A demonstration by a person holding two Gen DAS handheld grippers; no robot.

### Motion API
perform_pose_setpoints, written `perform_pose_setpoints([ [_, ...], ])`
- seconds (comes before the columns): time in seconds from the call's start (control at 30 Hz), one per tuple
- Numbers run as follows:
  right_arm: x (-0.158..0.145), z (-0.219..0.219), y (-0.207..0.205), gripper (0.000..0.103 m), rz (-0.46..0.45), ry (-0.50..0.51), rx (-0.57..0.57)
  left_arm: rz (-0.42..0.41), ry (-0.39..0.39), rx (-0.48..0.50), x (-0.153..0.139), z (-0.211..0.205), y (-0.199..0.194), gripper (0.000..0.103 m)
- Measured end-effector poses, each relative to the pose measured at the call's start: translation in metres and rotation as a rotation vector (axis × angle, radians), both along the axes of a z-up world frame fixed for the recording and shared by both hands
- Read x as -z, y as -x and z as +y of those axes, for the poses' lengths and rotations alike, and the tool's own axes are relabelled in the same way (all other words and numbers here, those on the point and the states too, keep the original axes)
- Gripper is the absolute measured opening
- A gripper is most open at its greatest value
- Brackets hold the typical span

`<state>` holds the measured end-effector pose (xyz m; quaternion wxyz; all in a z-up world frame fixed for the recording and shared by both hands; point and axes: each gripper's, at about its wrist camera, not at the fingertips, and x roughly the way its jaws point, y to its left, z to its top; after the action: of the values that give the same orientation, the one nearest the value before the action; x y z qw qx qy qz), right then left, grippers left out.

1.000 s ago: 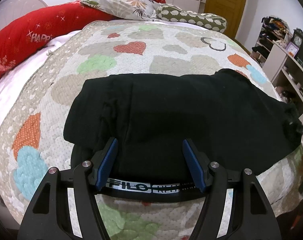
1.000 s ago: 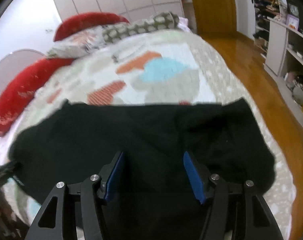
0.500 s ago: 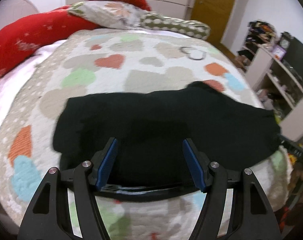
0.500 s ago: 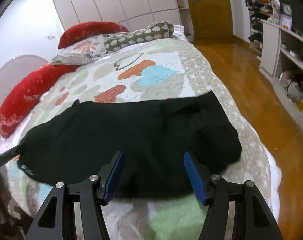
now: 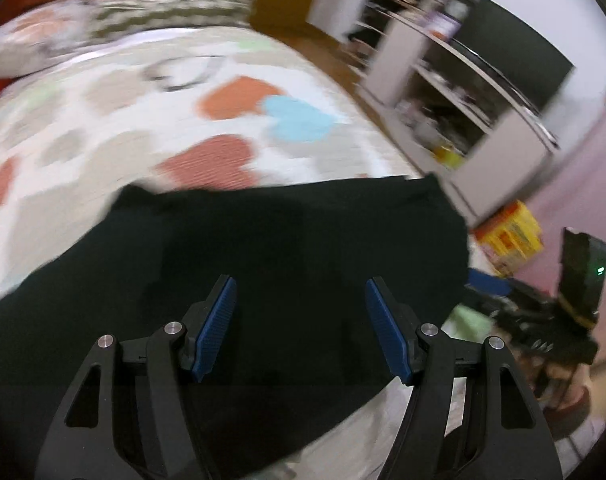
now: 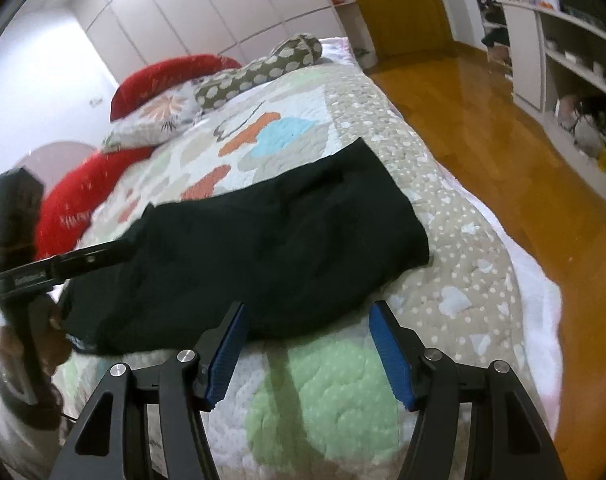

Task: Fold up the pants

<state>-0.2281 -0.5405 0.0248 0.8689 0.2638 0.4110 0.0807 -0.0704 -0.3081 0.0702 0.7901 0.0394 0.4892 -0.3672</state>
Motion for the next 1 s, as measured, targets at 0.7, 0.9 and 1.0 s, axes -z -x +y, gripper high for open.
perform_pose_setpoints([
  [0.7,0.024,-0.011,-0.017,0.079,-0.129,-0.110,0.072,0.011,-0.120,0.389,0.044,-0.183,-0.061,0.067],
  [0.9,0.027,-0.014,-0.034,0.015,-0.128,-0.126,0.098,0.007,-0.069,0.398,0.045,-0.182,-0.057,0.035],
  [1.0,0.008,-0.008,-0.035,0.014,-0.180,-0.120,0.077,0.023,-0.022,0.362,0.028,-0.169,-0.059,0.027],
])
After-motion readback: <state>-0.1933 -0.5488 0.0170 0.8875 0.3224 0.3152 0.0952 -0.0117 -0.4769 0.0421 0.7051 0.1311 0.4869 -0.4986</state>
